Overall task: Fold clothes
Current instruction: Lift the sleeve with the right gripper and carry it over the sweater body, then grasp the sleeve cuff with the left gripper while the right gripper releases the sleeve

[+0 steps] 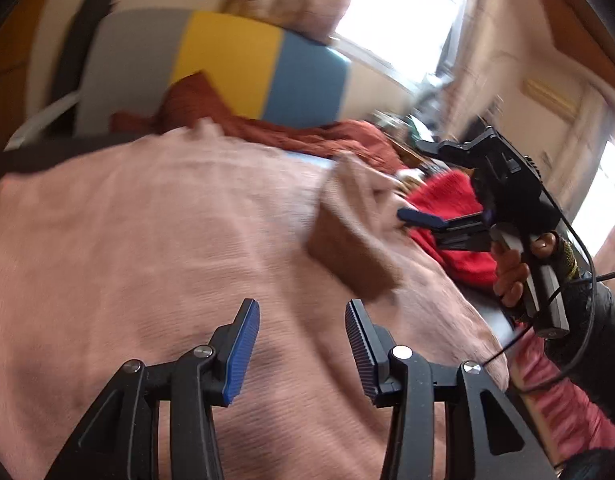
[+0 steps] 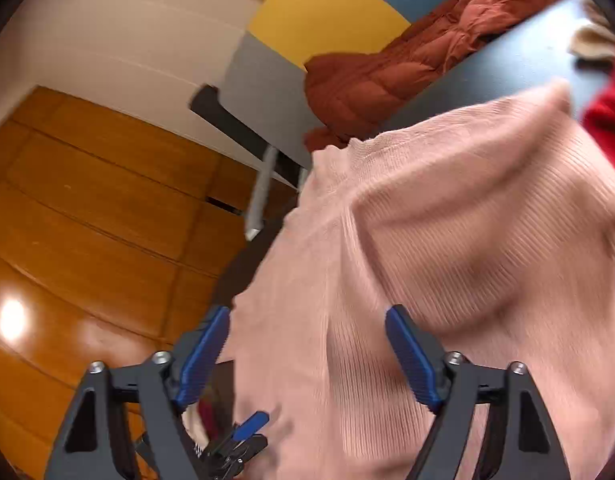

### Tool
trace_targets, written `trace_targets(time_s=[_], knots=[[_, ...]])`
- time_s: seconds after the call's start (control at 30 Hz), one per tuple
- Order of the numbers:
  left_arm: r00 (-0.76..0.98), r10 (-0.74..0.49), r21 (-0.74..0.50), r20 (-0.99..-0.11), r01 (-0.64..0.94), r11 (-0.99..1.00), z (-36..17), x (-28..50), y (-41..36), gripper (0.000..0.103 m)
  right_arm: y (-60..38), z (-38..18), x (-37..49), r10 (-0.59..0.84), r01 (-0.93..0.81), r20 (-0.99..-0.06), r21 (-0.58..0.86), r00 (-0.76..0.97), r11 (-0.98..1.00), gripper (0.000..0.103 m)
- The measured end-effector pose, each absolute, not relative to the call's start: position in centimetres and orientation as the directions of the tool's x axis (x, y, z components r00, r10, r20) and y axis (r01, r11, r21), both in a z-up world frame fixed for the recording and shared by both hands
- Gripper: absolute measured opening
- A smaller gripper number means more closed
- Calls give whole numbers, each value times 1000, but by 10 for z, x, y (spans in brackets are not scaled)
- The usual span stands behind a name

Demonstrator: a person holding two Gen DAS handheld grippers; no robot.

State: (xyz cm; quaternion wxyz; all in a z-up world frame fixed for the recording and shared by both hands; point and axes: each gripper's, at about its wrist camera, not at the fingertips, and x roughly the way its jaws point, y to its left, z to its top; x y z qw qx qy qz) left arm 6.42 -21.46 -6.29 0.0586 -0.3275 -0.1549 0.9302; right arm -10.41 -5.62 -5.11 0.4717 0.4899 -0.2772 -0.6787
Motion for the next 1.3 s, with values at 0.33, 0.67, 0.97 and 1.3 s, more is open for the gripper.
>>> trace_targets(time_s=[0.33, 0.67, 0.97, 1.3], knots=[[-761, 36, 208, -648, -222, -952, -58, 5, -116, 46, 16, -102, -52, -929, 352, -349, 859, -127, -371, 89], [-667, -32, 333, -745, -329, -884, -92, -43, -100, 46, 14, -104, -29, -951, 529, -271, 790, -149, -308, 89], [-725, 226, -314, -650, -15, -949, -40, -59, -206, 4, 5, -105, -30, -969, 535, -198, 808, -147, -247, 89], [-840, 285, -698, -461, 146, -701, -22, -19, -322, 4, 7, -106, -28, -949, 562, -275, 765, -157, -314, 90]])
